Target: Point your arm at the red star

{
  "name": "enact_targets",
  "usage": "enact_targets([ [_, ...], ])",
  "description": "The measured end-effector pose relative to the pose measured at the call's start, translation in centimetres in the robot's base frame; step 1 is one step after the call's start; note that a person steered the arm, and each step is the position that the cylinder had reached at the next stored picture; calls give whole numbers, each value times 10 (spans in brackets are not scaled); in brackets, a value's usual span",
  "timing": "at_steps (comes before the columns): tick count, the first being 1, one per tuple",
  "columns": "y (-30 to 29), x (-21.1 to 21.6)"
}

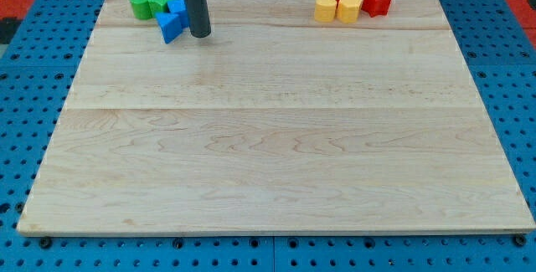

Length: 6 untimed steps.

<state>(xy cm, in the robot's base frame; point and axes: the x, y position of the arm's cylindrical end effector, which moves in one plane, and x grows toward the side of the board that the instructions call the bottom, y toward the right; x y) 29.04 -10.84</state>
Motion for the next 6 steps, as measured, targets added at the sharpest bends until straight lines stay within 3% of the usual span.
enact_targets([
  [2, 6, 25],
  [3, 100, 57],
  [4, 218, 58],
  [5, 356, 19],
  [6, 409, -49],
])
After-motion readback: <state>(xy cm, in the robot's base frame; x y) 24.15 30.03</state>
